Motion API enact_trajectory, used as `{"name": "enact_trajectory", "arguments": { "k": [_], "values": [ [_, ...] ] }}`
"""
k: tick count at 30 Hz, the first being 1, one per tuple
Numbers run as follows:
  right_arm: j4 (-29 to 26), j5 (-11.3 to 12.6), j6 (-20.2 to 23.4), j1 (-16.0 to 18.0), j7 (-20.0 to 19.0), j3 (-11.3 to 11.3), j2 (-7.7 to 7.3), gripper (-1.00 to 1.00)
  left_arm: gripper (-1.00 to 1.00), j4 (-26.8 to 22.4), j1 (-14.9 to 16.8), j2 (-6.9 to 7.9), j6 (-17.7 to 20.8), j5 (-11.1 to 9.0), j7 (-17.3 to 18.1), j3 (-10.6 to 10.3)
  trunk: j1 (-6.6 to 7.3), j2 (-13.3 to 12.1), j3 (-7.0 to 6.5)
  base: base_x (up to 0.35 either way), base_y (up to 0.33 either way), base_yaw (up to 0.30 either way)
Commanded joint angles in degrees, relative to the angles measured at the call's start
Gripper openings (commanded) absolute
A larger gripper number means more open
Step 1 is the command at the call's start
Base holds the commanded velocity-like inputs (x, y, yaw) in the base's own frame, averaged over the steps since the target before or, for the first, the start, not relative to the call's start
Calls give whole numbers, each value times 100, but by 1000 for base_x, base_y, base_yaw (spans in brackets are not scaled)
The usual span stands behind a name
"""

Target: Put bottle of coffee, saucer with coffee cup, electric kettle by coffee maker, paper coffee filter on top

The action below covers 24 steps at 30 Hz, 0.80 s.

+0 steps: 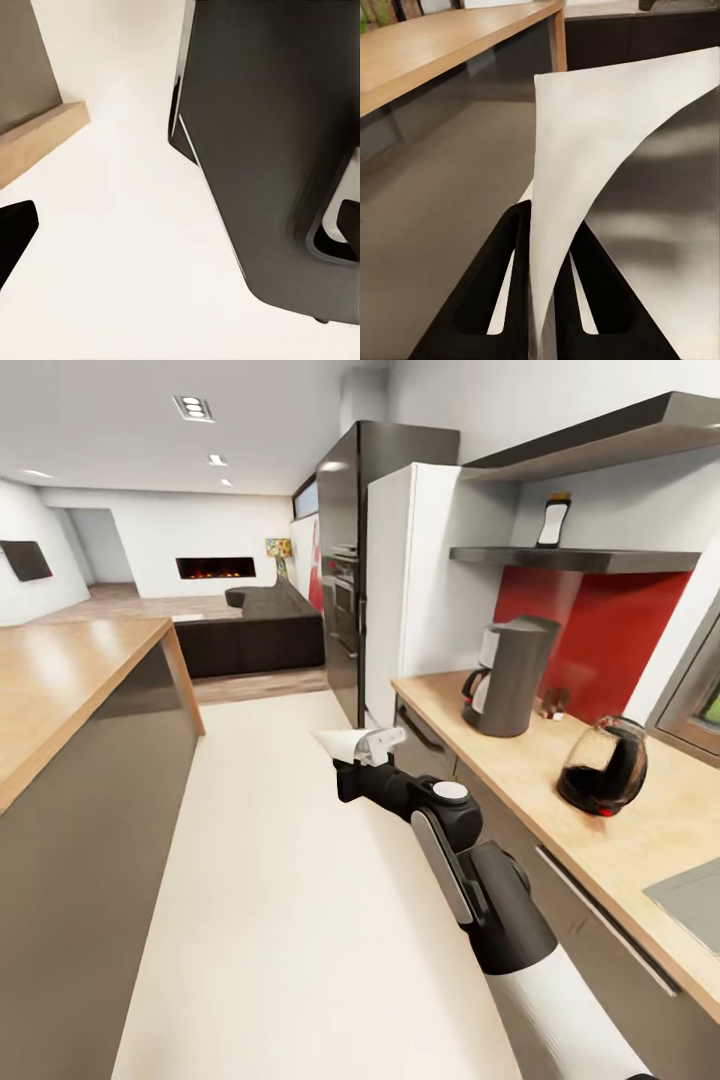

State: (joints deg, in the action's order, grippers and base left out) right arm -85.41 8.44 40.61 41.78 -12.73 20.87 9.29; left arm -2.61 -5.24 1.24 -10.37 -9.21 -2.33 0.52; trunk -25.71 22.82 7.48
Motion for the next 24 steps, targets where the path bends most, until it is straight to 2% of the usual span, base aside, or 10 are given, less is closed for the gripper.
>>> {"name": "enact_trajectory", "arguments": {
  "k": [1, 11, 24],
  "values": [
    [-2, 61, 35, 6, 8, -4, 3, -100, 100, -12, -3, -1, -7, -29, -4, 1, -7, 10, 2, 311, 133, 140],
    [-11, 61, 26, -32, 8, -4, 3, -100, 100, -12, -3, 8, -4, -29, -4, -6, -7, 10, -82, 320, 105, 116],
    [-20, 61, 27, -38, 8, -4, 3, -100, 100, -12, -3, 8, -1, -29, -5, -8, -7, 10, -194, 330, 8, 84]
  ]
}}
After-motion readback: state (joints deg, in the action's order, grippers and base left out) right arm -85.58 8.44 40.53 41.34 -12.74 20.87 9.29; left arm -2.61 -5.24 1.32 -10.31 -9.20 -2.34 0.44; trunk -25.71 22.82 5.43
